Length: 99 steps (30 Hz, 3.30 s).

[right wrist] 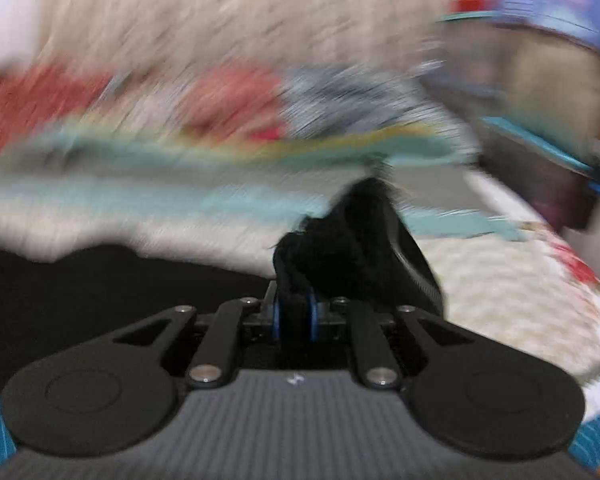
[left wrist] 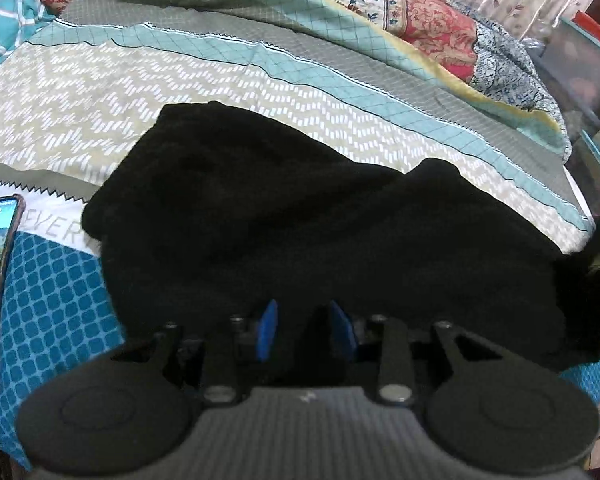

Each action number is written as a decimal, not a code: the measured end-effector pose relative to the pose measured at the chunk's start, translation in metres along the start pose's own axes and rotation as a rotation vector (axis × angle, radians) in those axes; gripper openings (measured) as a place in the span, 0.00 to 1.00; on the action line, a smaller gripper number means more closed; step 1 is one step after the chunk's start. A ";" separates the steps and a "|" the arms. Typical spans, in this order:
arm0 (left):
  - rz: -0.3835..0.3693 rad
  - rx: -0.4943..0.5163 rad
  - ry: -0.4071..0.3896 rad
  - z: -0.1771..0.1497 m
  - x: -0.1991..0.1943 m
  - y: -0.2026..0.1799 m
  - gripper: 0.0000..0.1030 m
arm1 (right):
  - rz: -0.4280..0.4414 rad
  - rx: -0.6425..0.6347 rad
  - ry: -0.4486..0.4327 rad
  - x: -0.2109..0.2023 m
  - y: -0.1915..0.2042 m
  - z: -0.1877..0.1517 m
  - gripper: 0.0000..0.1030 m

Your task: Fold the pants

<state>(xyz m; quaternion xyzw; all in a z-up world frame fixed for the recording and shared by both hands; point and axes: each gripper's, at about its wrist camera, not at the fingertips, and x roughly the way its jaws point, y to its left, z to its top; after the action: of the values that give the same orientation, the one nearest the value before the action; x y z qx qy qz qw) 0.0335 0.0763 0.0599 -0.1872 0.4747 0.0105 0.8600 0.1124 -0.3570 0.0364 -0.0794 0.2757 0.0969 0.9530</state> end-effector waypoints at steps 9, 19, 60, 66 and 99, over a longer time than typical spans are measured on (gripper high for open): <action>-0.012 -0.042 -0.072 -0.011 -0.032 0.038 0.38 | 0.053 -0.257 0.091 0.006 0.084 -0.031 0.53; -0.022 -0.190 -0.105 -0.013 -0.038 0.072 0.45 | 0.061 0.164 -0.034 0.006 0.041 -0.014 0.31; -0.066 0.253 -0.383 0.022 -0.007 -0.071 0.26 | 0.524 0.663 0.234 0.082 0.229 0.018 0.19; 0.012 0.704 -0.199 -0.037 0.052 -0.173 0.52 | 0.325 0.772 0.073 0.041 0.169 0.006 0.20; -0.092 0.187 -0.137 -0.003 0.009 -0.049 0.74 | 0.181 0.394 0.085 0.040 0.143 -0.007 0.33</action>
<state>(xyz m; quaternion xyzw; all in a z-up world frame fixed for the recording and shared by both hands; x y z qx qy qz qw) 0.0455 0.0283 0.0665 -0.1268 0.4048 -0.0606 0.9036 0.1090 -0.2144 -0.0050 0.1297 0.3354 0.1229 0.9250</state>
